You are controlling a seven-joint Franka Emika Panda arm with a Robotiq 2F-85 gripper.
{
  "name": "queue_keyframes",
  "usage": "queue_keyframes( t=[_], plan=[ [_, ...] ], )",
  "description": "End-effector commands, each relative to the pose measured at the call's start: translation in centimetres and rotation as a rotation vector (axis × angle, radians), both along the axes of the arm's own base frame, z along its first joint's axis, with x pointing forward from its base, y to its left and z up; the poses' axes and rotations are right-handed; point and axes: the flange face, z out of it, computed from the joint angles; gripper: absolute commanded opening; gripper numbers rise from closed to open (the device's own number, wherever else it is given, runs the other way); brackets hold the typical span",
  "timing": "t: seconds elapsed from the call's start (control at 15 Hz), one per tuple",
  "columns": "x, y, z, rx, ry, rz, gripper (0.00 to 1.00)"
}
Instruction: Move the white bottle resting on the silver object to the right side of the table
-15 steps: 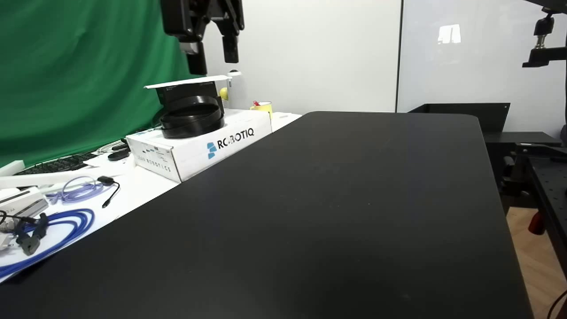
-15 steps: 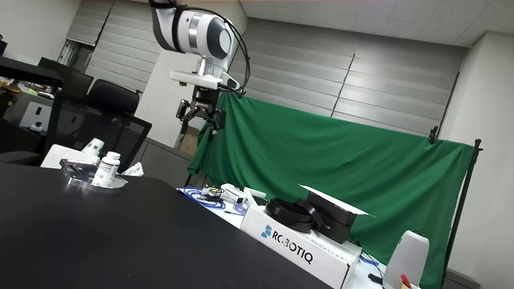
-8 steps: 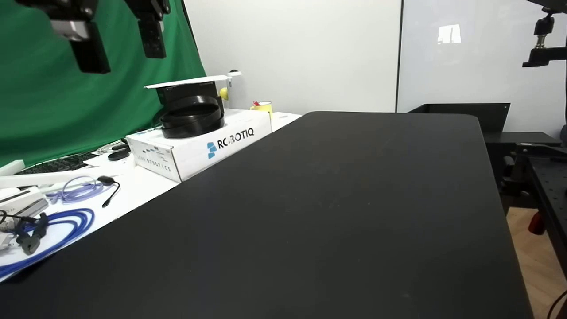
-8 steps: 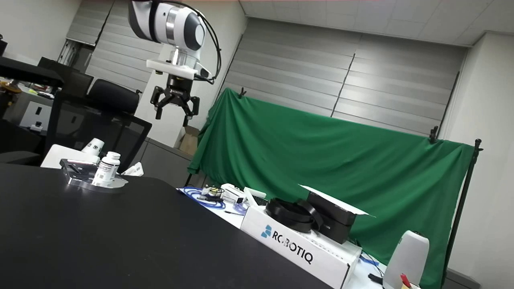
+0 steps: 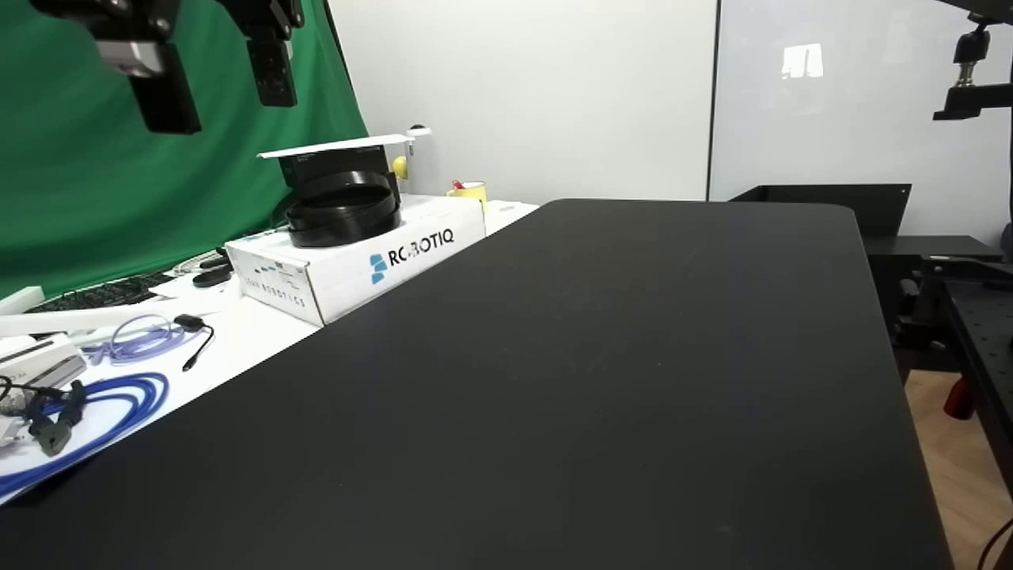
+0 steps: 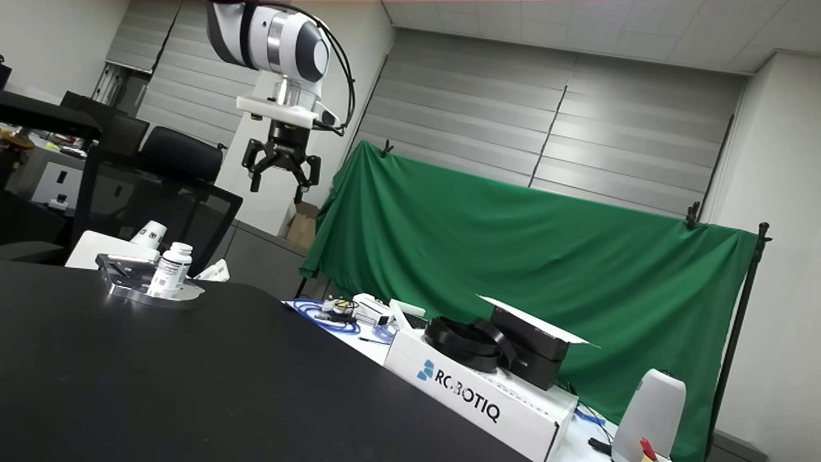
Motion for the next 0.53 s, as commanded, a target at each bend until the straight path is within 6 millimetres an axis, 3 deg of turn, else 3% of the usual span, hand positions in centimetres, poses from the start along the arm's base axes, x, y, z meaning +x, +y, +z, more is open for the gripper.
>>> queue_keyframes(
  t=[0.0,0.47],
  plan=[
    [1.0,1.3,-0.8,-0.029,-0.018,-0.006,1.0],
    [5.5,6.6,-5.6,0.024,0.048,0.022,1.0]
  ],
)
